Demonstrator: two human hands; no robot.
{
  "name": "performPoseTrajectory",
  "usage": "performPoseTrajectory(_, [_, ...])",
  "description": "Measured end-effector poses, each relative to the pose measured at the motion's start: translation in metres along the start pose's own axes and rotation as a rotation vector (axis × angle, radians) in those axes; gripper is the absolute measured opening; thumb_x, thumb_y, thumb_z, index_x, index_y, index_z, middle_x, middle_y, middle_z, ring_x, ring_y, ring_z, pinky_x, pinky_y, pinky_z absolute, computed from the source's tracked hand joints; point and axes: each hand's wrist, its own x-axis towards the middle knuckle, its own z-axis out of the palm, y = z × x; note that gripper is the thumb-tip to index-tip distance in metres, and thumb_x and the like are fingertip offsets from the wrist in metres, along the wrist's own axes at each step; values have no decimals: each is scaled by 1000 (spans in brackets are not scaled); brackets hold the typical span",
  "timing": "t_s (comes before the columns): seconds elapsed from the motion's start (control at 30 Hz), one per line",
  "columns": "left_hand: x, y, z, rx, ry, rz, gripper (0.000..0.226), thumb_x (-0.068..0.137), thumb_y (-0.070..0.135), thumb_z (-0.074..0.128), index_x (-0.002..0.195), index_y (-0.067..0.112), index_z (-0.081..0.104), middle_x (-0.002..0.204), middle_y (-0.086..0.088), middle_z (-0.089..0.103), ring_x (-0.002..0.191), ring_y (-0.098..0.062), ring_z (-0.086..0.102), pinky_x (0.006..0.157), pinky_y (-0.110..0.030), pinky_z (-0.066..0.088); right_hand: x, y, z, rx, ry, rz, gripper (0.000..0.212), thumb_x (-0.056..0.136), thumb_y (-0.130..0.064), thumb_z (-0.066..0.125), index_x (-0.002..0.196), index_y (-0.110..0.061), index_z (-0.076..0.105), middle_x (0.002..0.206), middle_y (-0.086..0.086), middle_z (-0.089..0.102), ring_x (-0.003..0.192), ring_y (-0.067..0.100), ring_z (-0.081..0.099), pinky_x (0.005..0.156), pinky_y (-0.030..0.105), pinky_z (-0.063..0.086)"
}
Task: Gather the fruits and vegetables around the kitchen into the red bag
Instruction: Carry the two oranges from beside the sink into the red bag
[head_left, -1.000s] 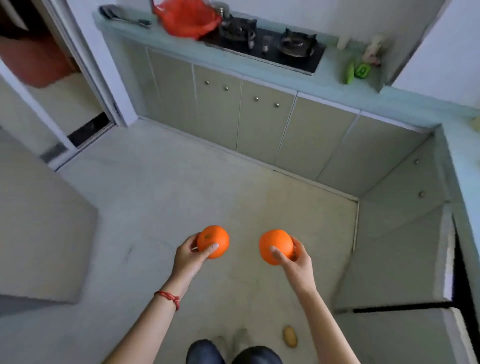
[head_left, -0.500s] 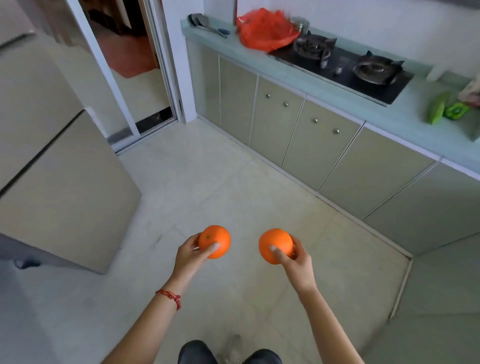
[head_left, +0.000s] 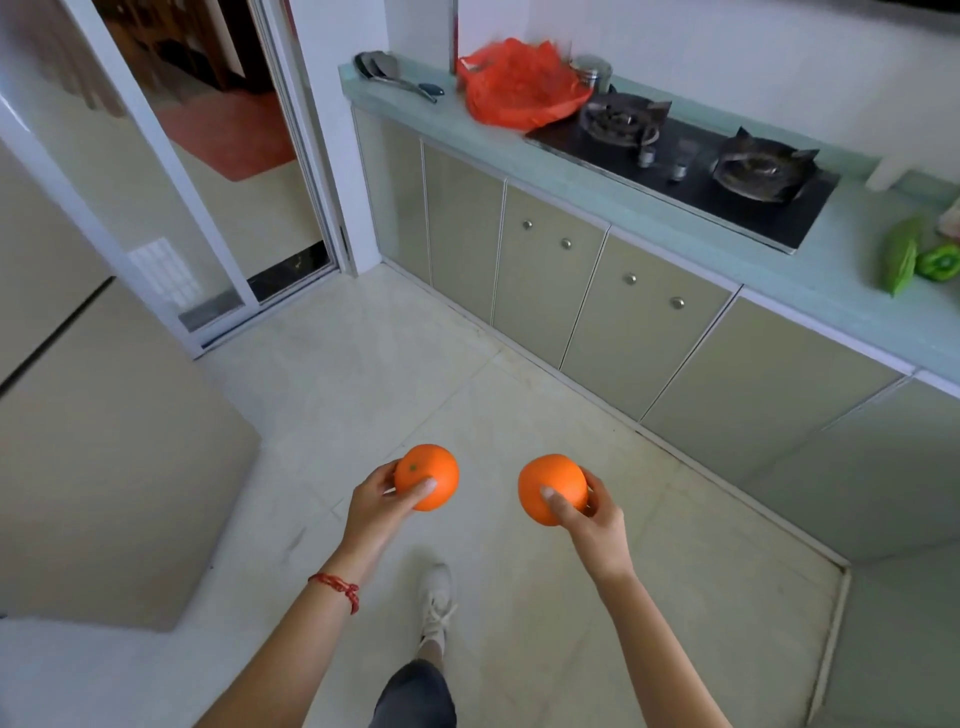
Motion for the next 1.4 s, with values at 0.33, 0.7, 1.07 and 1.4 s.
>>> performPoseTrajectory(0.33, [181,105,8,28,-17,27,72,38,53,70,102,24,57,102,-4,62,99,-25,62,91,-46,51,168,-94,50,47,39,-5,75,65,-39,72,131,-15,45,116,8,56,103,24,54,83,33,43])
performPoseTrajectory(0.7, [342,180,54,18,-12,-29,89,34,52,72,112,13,57,106,-10,60,100,-29,61,90,-47,51,336,-164,70,94,63,30,73,59,-40,67,126,-16,49,108,5,60,98,22,57,84,34,45])
performPoseTrajectory(1.07, [496,271,120,8,56,5,73,55,34,75,118,3,55,104,-9,58,82,-16,60,60,-20,53,527,-240,61,73,19,1,50,79,-20,71,125,-13,51,109,6,60,99,22,58,89,36,47])
performPoseTrajectory(1.4, [610,332,136,23,91,-14,87,37,54,69,112,11,60,100,-7,63,87,-20,62,83,-41,54,648,-297,89,20,-16,15,79,59,-45,69,129,-16,49,118,7,58,105,23,56,95,42,47])
